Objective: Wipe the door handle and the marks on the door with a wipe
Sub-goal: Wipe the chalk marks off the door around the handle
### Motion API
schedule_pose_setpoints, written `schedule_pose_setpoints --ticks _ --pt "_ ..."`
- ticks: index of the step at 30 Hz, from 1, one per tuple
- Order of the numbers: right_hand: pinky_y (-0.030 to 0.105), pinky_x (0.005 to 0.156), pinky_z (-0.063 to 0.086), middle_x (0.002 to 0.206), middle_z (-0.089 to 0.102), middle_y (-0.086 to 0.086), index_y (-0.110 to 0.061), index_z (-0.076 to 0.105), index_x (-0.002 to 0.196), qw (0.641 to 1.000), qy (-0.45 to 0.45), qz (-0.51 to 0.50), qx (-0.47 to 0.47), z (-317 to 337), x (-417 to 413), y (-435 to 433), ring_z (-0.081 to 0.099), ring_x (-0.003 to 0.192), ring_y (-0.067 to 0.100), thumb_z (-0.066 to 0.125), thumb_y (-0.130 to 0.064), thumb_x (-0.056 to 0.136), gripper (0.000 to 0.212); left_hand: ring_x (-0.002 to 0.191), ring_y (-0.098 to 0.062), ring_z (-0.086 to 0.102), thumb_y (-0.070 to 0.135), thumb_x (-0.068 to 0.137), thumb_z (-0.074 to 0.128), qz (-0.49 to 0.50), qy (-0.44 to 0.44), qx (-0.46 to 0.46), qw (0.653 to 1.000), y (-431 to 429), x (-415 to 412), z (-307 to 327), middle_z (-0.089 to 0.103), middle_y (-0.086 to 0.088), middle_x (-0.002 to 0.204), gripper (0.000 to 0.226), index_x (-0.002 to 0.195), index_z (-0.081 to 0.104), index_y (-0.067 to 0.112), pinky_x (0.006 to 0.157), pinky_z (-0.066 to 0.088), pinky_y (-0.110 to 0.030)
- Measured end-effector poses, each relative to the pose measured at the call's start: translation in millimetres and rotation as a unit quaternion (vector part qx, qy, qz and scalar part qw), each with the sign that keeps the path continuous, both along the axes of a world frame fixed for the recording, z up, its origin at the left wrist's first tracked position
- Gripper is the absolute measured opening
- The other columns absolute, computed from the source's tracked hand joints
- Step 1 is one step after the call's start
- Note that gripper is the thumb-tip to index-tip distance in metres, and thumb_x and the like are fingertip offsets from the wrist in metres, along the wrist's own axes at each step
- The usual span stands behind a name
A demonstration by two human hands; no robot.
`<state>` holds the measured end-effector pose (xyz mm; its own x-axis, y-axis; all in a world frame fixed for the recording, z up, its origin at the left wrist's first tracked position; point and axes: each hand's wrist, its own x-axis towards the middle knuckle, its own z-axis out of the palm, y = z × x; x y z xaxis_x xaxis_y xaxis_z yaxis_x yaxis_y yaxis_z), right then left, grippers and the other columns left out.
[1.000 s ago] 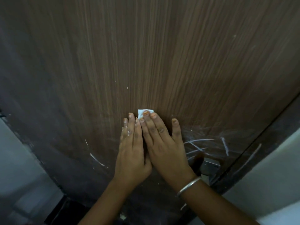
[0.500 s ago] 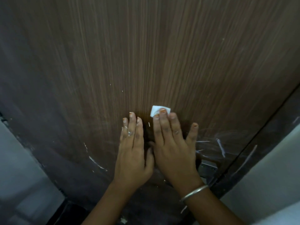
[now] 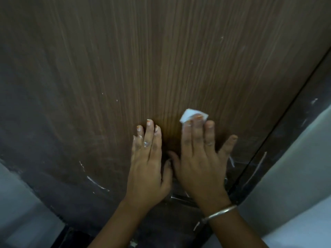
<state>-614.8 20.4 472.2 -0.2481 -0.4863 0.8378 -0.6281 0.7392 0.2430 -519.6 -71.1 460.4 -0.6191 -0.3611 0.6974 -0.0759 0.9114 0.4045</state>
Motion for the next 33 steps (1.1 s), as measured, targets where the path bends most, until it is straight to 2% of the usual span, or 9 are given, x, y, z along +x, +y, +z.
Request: schedule_pose_setpoints --ticks 4,7,9,11,14,20,24,28,33 --pt "0.063 0.108 -0.004 0.153 0.005 0.022 -0.003 0.005 0.148 0.995 -0.049 -0.049 -0.068 1 -11 32 -0.001 0.144 0.032 0.036 -0.06 0.09 0.087 0.144 -0.031 -0.004 0.022 0.082 0.046 0.003 0.002 -0.014 1.0 3 -3 -1 -0.001 -0.009 0.155 0.077 0.145 0.004 0.011 0.113 0.01 -0.054" --pt "0.064 0.107 -0.002 0.152 0.008 0.024 0.002 0.014 0.145 0.993 -0.102 -0.049 -0.041 -15 0 37 0.005 0.142 0.038 0.034 -0.058 0.089 0.085 0.144 -0.031 -0.005 0.02 0.082 0.044 0.006 0.007 -0.008 1.0 6 -5 -1 -0.001 -0.009 0.155 0.076 0.145 0.004 0.011 0.114 0.006 -0.052" --pt "0.063 0.108 -0.002 0.153 0.006 0.02 0.001 0.014 0.144 0.995 -0.096 -0.022 -0.011 -22 7 29 0.006 0.143 0.035 0.037 -0.056 0.087 0.085 0.144 -0.028 -0.007 0.02 0.082 0.041 0.006 0.014 -0.01 1.0 9 -8 2 -0.001 -0.008 0.154 0.073 0.145 0.005 0.011 0.114 0.004 -0.05" --pt "0.06 0.11 -0.004 0.153 0.001 0.015 -0.002 0.009 0.145 0.998 -0.066 0.005 -0.003 -18 7 21 -0.003 0.145 0.028 0.039 -0.054 0.088 0.083 0.143 -0.027 -0.007 0.018 0.081 0.037 0.009 0.02 -0.02 1.0 12 -12 5 0.003 -0.009 0.153 0.07 0.144 0.009 0.01 0.112 0.003 -0.053" --pt "0.059 0.111 -0.007 0.155 -0.002 0.012 -0.003 0.003 0.148 0.998 -0.043 -0.006 -0.034 -4 -3 21 -0.006 0.145 0.026 0.037 -0.055 0.091 0.084 0.141 -0.026 -0.008 0.015 0.079 0.034 0.015 0.024 -0.036 0.999 15 -16 7 0.0 -0.002 0.152 0.068 0.143 0.014 0.008 0.11 0.002 -0.055" --pt "0.059 0.11 -0.001 0.151 -0.001 0.028 0.003 0.004 0.144 0.985 -0.121 -0.104 -0.066 -8 -15 58 -0.001 0.141 0.04 0.033 -0.062 0.088 0.091 0.141 -0.026 -0.01 0.012 0.076 0.033 0.002 0.021 -0.038 0.999 23 -21 3 -0.001 -0.001 0.152 0.069 0.142 0.015 0.007 0.108 0.001 -0.056" --pt "0.057 0.109 0.005 0.148 0.003 0.03 0.004 0.006 0.142 0.977 -0.184 -0.097 -0.042 -31 -1 60 0.004 0.139 0.044 0.032 -0.066 0.082 0.096 0.141 -0.027 -0.007 0.012 0.08 0.033 -0.009 0.033 -0.035 0.999 28 -24 3 0.005 -0.004 0.152 0.065 0.141 0.016 0.006 0.108 0.003 -0.058" --pt "0.054 0.111 0.002 0.149 0.002 0.029 0.008 0.011 0.142 0.979 -0.162 -0.104 -0.065 -19 -6 59 0.004 0.139 0.044 0.031 -0.068 0.085 0.097 0.141 -0.028 -0.005 0.014 0.082 0.032 -0.024 0.037 -0.043 0.998 36 -31 6 0.009 -0.008 0.151 0.06 0.14 0.018 0.005 0.108 0.003 -0.058" --pt "0.046 0.118 -0.002 0.152 -0.011 0.024 0.007 -0.007 0.144 0.971 -0.175 -0.104 -0.123 -4 -13 69 -0.009 0.142 0.038 0.03 -0.071 0.085 0.105 0.141 -0.027 -0.006 0.013 0.08 0.032 -0.024 0.037 -0.045 0.998 41 -37 2 0.006 -0.006 0.151 0.062 0.14 0.018 0.005 0.11 0.001 -0.058"
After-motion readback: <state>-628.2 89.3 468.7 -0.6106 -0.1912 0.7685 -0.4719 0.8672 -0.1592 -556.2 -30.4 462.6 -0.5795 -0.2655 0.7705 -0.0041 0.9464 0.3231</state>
